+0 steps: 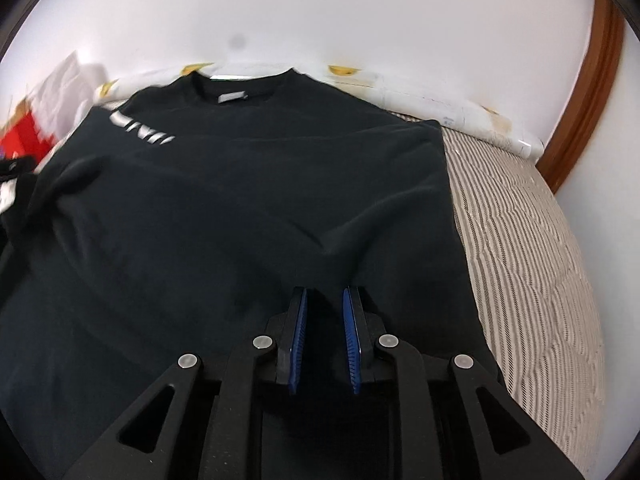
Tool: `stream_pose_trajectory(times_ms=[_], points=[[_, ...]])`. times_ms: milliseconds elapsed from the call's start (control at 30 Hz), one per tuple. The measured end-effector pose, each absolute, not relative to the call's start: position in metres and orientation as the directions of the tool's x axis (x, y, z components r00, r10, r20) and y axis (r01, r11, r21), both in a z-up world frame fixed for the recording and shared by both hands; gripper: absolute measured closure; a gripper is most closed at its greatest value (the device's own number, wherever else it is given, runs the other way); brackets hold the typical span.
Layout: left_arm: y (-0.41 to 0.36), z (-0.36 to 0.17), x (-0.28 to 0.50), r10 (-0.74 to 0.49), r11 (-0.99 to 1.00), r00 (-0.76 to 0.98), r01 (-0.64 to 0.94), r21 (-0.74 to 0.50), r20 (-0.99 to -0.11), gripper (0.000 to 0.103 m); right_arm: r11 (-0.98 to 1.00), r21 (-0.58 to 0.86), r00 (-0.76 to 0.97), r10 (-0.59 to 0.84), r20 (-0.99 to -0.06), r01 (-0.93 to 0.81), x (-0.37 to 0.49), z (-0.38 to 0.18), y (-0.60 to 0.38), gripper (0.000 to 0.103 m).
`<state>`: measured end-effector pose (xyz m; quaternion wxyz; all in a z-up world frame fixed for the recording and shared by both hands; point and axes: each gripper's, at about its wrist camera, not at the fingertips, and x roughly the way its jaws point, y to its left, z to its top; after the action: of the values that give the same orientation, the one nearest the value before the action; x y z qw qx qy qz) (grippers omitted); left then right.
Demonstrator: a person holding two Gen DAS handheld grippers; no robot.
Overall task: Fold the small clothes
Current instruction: 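Move the open right tool over the body toward the sweatshirt hem, then grasp the sweatshirt hem with the right tool while the left tool grasps it too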
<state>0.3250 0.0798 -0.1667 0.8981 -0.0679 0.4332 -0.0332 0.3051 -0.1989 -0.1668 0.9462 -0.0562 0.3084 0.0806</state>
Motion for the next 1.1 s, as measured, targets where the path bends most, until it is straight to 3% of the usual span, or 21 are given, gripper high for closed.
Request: stream_pose_trajectory(times_ms=[167,267,400,600,733,867,1100], points=[[0.079,-0.185,0.321,-0.111,0.991,0.600,0.007,-0.133,-0.792,0.036,0.977,-0.028,0.796,0.153,-0.585,-0.209,0.295,-0.156,-0.206,0.085],[0.077,-0.184,0.319,-0.102,0.992,0.596,0.003,-0.125,-0.797,0.035,0.985,-0.001,0.842,0.145,-0.520,-0.171,0.292,-0.144,-0.216,0.084],[0.078,-0.182,0.311,-0.097,0.992,0.594,-0.010,-0.128,-0.799,0.034,0.992,0.022,0.807,0.111,-0.580,-0.120,0.310,-0.157,-0.224,0.083],[0.079,-0.176,0.296,-0.089,0.991,0.591,-0.027,-0.130,-0.802,0.033,0.993,0.048,0.814,0.114,-0.569,-0.106,0.297,-0.154,-0.228,0.082],[0.079,-0.166,0.276,-0.084,0.991,0.598,-0.034,-0.130,-0.797,0.033,0.995,0.046,0.819,0.100,-0.565,-0.090,0.280,-0.146,-0.230,0.076],[0.077,-0.150,0.250,-0.084,0.990,0.621,-0.035,-0.135,-0.780,0.031,0.996,0.071,0.830,0.090,-0.550,-0.060,0.247,-0.139,-0.234,0.059],[0.085,-0.120,0.189,-0.080,0.987,0.669,-0.050,-0.152,-0.739,0.031,0.998,0.062,0.861,0.026,-0.508,0.007,0.186,-0.134,-0.245,0.055]])
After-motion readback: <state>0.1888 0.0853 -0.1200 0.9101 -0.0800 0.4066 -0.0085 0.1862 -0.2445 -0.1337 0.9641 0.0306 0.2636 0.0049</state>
